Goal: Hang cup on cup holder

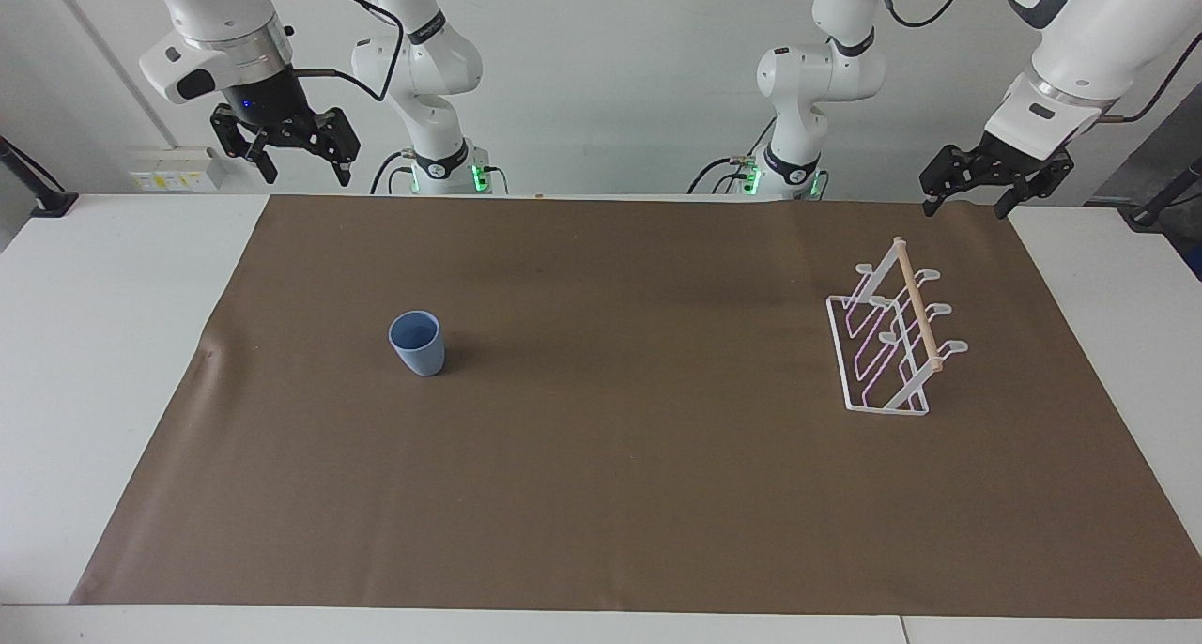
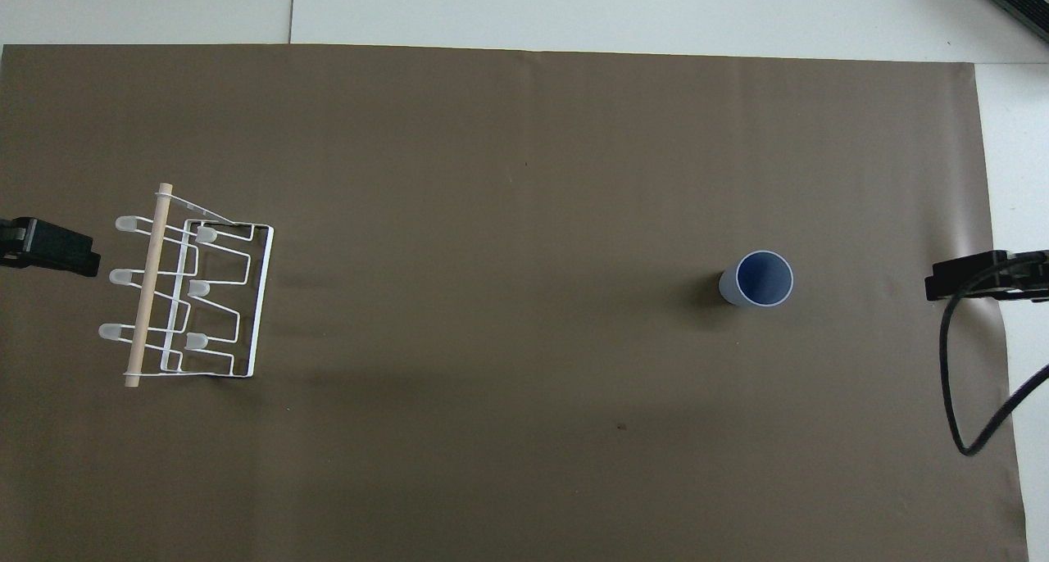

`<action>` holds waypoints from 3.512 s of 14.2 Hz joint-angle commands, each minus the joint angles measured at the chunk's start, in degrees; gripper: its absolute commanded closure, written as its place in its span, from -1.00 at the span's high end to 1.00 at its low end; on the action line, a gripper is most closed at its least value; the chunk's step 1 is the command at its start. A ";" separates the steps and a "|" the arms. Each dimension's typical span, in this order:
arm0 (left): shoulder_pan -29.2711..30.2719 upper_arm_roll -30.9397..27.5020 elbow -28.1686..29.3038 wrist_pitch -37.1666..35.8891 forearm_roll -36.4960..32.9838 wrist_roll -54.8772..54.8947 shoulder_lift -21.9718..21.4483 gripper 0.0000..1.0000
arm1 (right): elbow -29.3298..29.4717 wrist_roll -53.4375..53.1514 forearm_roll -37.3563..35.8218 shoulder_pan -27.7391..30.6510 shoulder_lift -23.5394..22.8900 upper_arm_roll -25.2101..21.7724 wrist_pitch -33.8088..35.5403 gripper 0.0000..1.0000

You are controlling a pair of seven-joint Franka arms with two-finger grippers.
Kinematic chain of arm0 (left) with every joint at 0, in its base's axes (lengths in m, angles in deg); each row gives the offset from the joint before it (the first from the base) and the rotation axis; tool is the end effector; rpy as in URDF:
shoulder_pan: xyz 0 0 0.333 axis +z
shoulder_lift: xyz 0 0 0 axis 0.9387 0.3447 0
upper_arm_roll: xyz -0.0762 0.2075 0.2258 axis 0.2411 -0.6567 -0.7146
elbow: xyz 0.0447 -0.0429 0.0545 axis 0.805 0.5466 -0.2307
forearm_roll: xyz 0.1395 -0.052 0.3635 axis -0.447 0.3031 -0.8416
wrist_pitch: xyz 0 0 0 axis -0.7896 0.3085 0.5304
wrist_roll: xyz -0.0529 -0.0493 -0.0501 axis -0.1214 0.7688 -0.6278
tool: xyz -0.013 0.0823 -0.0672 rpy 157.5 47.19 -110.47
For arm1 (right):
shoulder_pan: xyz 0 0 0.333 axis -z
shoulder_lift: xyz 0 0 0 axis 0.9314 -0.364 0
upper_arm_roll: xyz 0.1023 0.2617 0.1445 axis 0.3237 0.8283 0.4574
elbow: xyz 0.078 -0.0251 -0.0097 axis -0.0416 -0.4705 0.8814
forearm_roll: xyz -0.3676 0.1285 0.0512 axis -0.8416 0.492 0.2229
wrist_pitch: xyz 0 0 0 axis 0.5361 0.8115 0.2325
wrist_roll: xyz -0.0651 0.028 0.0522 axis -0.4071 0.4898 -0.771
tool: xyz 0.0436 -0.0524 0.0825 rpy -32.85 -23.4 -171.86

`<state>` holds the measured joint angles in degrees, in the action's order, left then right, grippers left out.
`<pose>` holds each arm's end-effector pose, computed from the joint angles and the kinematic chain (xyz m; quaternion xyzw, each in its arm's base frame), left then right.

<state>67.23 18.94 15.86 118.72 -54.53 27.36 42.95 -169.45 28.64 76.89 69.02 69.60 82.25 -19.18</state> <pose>0.5343 -0.0201 0.6388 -0.9980 0.0537 0.0342 0.0050 0.5075 -0.0078 0.6541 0.9997 -0.0174 -0.0128 0.0140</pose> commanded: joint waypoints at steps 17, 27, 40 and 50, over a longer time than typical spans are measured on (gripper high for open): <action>-0.47 -0.05 0.74 -0.93 -0.94 0.48 -1.11 1.00 | -25.75 16.39 4.52 0.07 -11.13 0.48 -43.01 1.00; -0.64 -0.04 1.18 1.69 -0.85 0.65 -1.46 1.00 | -29.70 18.94 9.70 -1.25 -12.62 0.57 -50.48 0.76; -1.18 0.22 4.78 3.37 -0.67 -0.31 -3.22 1.00 | -25.60 17.89 10.05 -1.51 -12.36 0.83 -45.67 -1.00; -1.17 0.40 4.87 4.60 -0.23 0.56 -3.22 1.00 | -13.97 18.32 41.64 -1.69 -13.24 4.88 -38.53 -1.00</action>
<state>67.01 19.72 18.66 121.39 -54.51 27.39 41.43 -184.79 45.32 110.94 66.74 57.41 86.84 -59.03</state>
